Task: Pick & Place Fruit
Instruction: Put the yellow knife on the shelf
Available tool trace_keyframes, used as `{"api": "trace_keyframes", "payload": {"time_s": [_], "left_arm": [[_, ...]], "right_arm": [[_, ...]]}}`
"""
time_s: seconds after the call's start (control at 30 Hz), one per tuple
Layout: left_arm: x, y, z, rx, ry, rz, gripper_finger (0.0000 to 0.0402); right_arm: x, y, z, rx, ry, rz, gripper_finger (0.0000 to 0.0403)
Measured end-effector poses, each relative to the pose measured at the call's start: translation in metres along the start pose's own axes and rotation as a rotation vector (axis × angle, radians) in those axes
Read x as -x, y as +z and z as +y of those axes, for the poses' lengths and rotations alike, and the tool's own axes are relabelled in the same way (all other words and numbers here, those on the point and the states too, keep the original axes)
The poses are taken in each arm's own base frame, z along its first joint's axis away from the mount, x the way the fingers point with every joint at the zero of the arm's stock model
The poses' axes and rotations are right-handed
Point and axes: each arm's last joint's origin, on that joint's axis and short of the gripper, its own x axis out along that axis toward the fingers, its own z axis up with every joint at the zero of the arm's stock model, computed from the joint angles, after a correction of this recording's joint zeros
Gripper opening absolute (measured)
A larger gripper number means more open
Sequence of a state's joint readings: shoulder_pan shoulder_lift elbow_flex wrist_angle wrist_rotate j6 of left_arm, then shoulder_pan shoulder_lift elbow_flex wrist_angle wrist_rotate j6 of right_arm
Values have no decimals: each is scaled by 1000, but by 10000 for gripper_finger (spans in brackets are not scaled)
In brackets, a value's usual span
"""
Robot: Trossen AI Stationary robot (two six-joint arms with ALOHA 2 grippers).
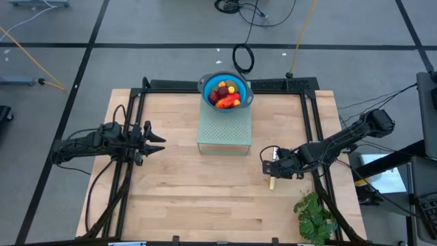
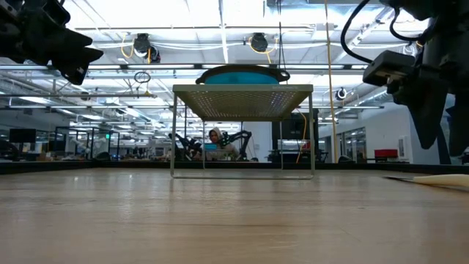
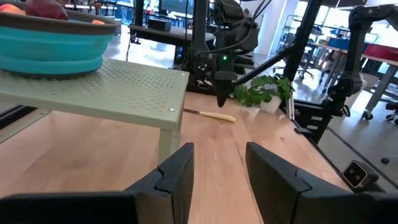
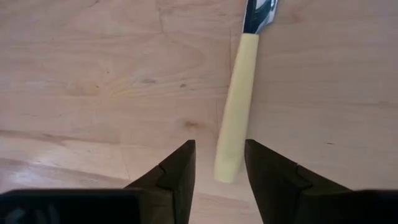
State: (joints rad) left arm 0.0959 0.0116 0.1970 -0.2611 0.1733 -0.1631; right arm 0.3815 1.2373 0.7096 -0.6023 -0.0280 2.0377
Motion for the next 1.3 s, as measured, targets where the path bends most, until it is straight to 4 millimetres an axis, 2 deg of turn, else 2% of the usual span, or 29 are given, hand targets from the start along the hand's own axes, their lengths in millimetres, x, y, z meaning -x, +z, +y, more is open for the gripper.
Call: {"api": "trace_keyframes", "payload": {"time_s": [0.47,0.8,1.3], "left_arm": [[0,-1,0,2,1,6,145],[0,0,2,2,51,-2,145],[0,-5,2,31,62,42,145]], "right_arm": [[0,0,0,138,4,1,130],[0,0,1,134,10,-2,130],[0,-2,3,9,30,11,130]]}}
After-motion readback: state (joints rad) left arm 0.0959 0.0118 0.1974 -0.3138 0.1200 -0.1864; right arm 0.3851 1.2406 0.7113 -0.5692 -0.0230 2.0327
